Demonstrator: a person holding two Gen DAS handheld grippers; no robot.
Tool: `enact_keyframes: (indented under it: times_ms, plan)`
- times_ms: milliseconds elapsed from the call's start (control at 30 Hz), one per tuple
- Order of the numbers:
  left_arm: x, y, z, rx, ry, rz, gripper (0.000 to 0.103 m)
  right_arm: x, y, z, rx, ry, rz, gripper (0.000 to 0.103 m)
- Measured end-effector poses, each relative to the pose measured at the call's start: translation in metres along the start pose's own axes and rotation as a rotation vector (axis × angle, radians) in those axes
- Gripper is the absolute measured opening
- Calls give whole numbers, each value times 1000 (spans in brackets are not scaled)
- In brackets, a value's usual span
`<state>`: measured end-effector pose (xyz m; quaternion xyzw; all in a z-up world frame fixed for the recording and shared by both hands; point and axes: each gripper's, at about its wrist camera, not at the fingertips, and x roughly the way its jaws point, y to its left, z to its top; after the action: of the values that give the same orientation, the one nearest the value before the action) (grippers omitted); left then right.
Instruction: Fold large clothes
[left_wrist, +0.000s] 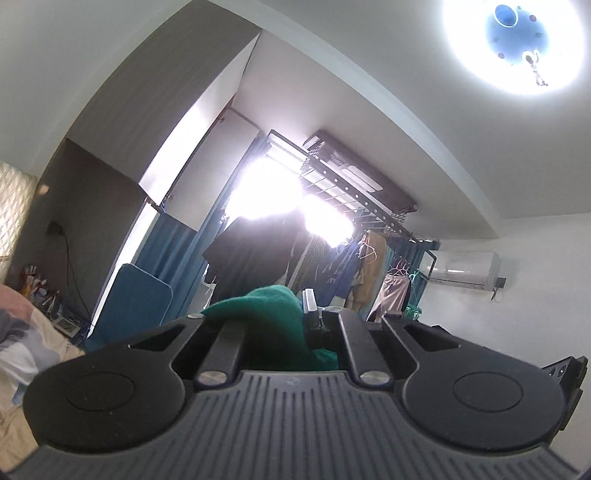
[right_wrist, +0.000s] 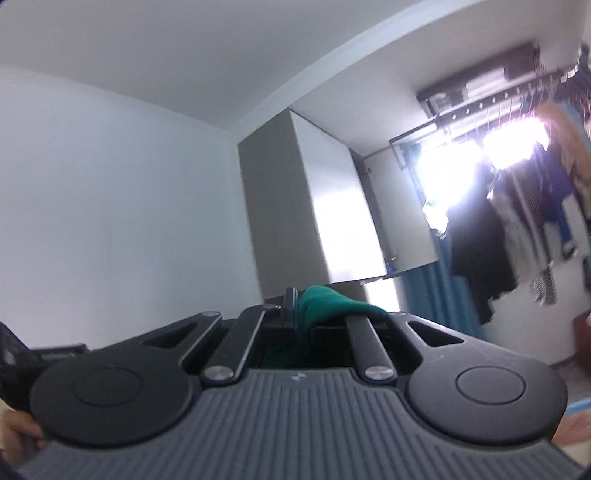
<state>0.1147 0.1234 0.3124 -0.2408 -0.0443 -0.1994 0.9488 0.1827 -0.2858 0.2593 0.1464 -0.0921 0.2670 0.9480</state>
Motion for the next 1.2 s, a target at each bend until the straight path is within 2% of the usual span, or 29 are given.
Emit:
enact_keyframes:
  times_ms: [133,233,367,600,733,833,1000,1200]
  plan:
    - [38,-6,3,-17,14,-8,10,16,-30,2,5,7,-48,9]
    - [82,4,-26,16,32,9,10,28,-58,-20,-27,27,-96,9]
    - [142,50,-106,22,137,66,10,57,-117,-102,-12,132,-159,9]
    - [260,184,-264,24,281,211,10,132,-226,-282,-4,306,-260,9]
    - [332,263,-345,36,348,281,10,198,-270,-379,-58,377,-302,9]
    - [388,319,-403,26,432,324,10,227,-290,-434,-83,439,-322,9]
    - [448,381,-468,41,535,369,10,259,-319,-496,-76,545,-342,10]
    - [474,425,-510,13,596,420,10,271,-327,-527,-69,611,-347,12]
